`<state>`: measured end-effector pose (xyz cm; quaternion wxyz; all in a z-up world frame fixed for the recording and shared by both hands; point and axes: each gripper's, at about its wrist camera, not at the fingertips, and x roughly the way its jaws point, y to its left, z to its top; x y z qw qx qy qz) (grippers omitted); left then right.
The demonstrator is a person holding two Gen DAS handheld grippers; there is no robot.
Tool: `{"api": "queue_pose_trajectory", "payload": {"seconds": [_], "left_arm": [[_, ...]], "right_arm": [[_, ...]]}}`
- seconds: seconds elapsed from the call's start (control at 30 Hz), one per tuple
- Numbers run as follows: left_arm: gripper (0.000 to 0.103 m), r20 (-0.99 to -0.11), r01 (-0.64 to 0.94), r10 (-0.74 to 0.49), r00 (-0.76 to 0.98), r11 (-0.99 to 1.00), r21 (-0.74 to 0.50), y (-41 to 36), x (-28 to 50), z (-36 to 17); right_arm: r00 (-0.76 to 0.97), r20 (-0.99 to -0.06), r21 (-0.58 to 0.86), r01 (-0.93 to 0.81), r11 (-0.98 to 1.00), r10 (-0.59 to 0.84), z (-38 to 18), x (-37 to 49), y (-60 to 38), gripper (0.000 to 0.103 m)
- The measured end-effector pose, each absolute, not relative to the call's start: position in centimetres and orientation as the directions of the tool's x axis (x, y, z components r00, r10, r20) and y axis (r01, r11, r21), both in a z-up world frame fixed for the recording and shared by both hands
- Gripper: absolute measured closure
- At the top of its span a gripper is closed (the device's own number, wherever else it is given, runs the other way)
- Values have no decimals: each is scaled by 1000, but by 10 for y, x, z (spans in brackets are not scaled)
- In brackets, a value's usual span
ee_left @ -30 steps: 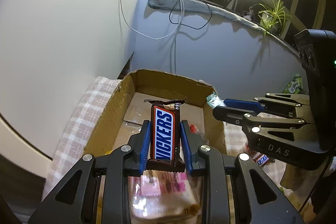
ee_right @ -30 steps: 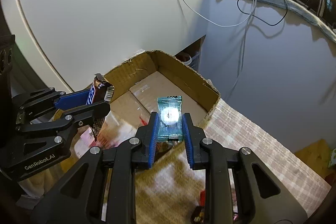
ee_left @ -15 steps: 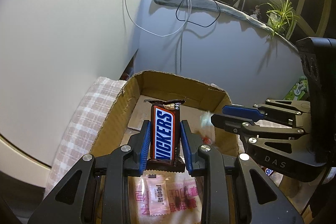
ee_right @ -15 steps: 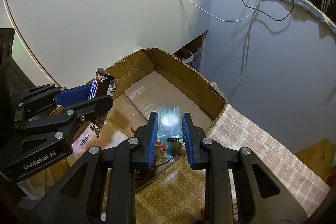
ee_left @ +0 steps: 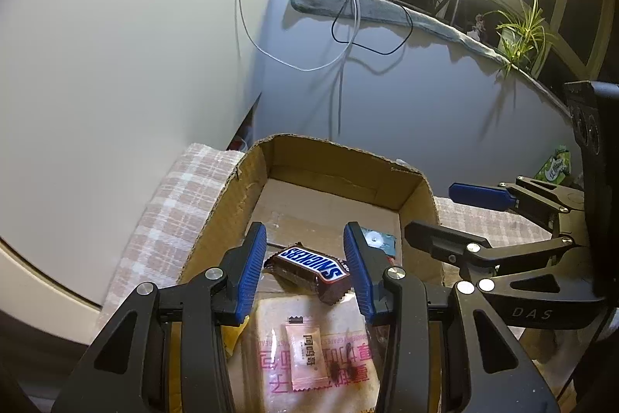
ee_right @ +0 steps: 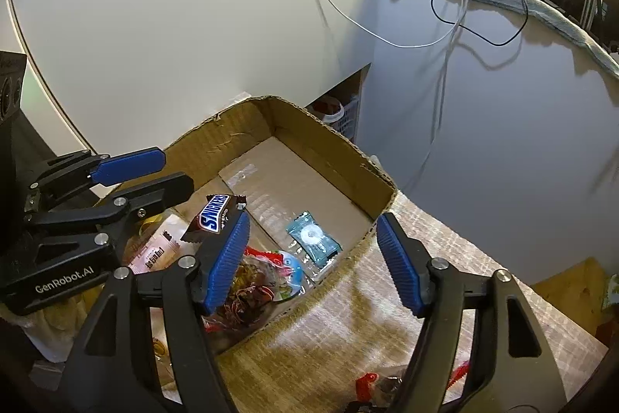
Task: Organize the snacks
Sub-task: 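Move both open tools back toward the candies on the table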
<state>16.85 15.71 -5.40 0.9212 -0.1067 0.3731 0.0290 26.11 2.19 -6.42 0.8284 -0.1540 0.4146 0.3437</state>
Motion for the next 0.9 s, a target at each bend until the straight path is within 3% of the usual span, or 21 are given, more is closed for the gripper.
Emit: {"api": "queue_pose_trajectory", "payload": {"seconds": [0.9], "left_arm": [[63,-638,9,-142,757,978,-207,87,118,-28]], "right_arm": [[477,-779,-4,-654,757,408,-37,185,-95,26]]}}
